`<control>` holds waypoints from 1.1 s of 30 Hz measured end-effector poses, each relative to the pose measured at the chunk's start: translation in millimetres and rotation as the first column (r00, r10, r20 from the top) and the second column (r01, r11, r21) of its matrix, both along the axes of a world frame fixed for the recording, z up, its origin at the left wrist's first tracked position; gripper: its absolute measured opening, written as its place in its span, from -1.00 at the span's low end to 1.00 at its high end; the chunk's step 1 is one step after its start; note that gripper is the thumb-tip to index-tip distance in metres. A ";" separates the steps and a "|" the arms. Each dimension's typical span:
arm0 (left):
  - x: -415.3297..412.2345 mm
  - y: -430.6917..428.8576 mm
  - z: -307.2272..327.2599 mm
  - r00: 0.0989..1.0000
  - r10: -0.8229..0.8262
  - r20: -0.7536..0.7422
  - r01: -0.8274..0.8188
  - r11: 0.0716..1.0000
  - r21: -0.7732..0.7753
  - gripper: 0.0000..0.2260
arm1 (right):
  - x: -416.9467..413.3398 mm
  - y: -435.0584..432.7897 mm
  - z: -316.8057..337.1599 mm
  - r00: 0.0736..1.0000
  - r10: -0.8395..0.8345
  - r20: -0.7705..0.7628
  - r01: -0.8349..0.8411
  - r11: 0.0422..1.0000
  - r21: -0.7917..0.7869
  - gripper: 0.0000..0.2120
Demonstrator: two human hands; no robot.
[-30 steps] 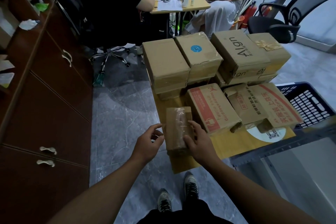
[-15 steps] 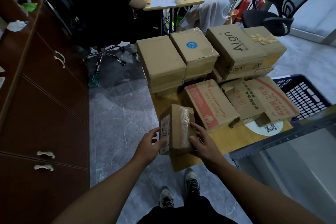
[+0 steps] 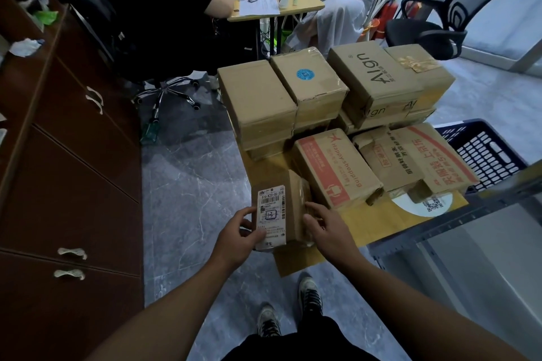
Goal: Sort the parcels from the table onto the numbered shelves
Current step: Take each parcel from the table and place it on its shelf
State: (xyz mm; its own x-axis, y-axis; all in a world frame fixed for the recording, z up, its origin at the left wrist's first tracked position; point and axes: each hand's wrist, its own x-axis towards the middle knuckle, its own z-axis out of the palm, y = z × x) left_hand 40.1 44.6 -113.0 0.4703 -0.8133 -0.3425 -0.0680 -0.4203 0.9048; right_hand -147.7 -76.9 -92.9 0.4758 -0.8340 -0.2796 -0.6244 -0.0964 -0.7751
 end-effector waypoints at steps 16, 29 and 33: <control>-6.6 1.6 -12.3 0.983 -0.041 0.182 0.053 0.997 -0.061 -0.57 | 0.6 14.2 23.0 0.998 0.004 -0.068 0.006 0.989 0.150 -0.43; -15.5 4.1 -9.5 0.970 -0.062 0.237 0.075 0.996 -0.046 -0.46 | 7.2 18.9 -5.1 0.980 -0.186 0.068 0.133 0.874 0.468 -0.31; -13.8 9.3 4.9 0.954 0.004 0.299 0.036 0.991 -0.129 -0.46 | 13.1 18.5 8.7 0.963 -0.196 0.183 0.087 0.874 0.479 -0.36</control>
